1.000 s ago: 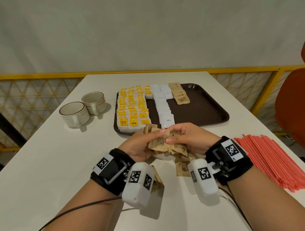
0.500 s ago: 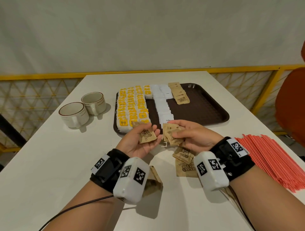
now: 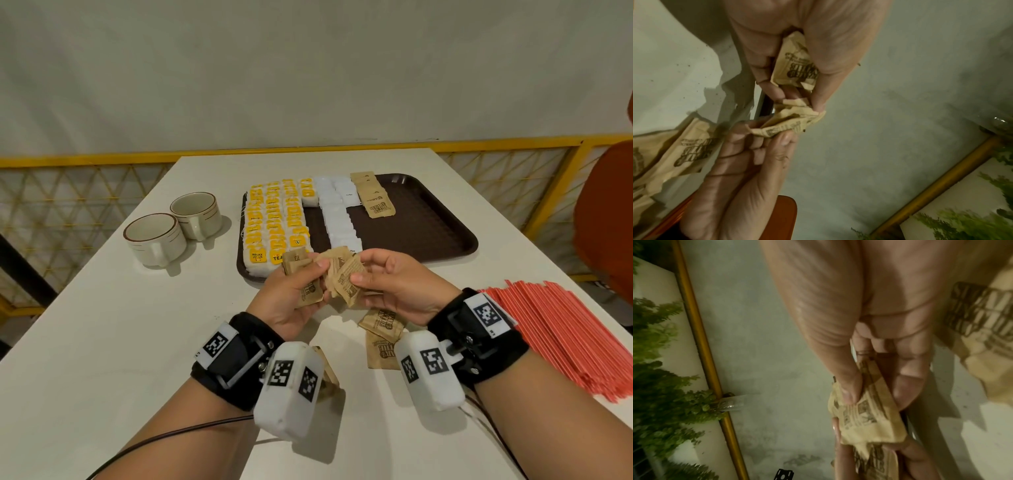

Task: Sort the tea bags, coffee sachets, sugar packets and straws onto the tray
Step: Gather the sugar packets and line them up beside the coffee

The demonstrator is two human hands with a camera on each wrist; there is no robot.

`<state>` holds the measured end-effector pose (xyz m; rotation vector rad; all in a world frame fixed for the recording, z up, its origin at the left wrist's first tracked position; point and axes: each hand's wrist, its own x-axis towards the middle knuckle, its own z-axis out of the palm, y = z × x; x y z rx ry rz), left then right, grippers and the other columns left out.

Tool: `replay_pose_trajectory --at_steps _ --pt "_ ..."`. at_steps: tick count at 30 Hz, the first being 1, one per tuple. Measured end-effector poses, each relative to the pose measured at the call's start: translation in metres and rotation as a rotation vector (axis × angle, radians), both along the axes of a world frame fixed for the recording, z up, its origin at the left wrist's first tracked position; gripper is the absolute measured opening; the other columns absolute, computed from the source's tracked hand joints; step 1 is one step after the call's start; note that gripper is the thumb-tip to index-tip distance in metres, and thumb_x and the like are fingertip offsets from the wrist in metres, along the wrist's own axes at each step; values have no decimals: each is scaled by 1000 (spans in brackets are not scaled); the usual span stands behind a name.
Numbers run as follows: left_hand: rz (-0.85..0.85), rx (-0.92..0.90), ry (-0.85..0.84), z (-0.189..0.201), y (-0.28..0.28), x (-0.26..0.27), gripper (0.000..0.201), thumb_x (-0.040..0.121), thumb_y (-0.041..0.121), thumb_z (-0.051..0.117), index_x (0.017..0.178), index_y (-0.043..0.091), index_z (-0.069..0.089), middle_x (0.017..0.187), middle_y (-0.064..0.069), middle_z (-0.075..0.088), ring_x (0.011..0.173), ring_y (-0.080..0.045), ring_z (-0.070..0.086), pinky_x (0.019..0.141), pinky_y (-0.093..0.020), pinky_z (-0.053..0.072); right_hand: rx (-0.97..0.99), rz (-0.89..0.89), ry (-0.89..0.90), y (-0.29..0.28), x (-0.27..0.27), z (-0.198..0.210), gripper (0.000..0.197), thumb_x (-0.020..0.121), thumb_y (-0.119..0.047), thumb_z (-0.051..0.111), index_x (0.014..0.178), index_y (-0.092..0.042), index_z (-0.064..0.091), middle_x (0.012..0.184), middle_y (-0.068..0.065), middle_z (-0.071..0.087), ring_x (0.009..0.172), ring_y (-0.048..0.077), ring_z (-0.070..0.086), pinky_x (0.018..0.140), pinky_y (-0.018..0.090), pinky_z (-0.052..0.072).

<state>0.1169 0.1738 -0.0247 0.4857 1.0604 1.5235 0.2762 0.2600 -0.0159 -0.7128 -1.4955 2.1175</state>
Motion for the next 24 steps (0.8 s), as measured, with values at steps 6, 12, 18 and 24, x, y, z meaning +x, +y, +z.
replay_pose_trajectory --at_steps 6,12,18,24 --pt "104 21 6 2 1 -7 10 86 7 63 88 16 59 84 -8 70 64 -13 67 56 -23 53 -22 -67 29 11 8 4 17 86 5 55 103 1 59 88 14 71 74 19 70 63 26 59" --pt "200 39 22 3 2 -6 11 87 8 64 86 18 58 81 -5 71 70 -15 68 58 -24 53 -68 -65 87 17 13 7 33 77 -4 59 110 2 59 98 17 68 84 22 67 78 34 58" --pt "190 -6 -52 6 0 -7 9 86 11 64 91 18 61 88 -7 73 73 -16 70 57 -24 55 -99 -133 172 19 12 8 27 81 -1 54 107 2 56 98 21 67 81 26 69 73 37 60" --pt "93 -15 -466 13 -2 -6 22 76 4 61 98 5 57 78 -18 69 55 -17 65 48 -22 53 -17 -127 224 17 13 9 47 88 13 44 126 -14 52 97 12 66 85 21 67 72 33 59"
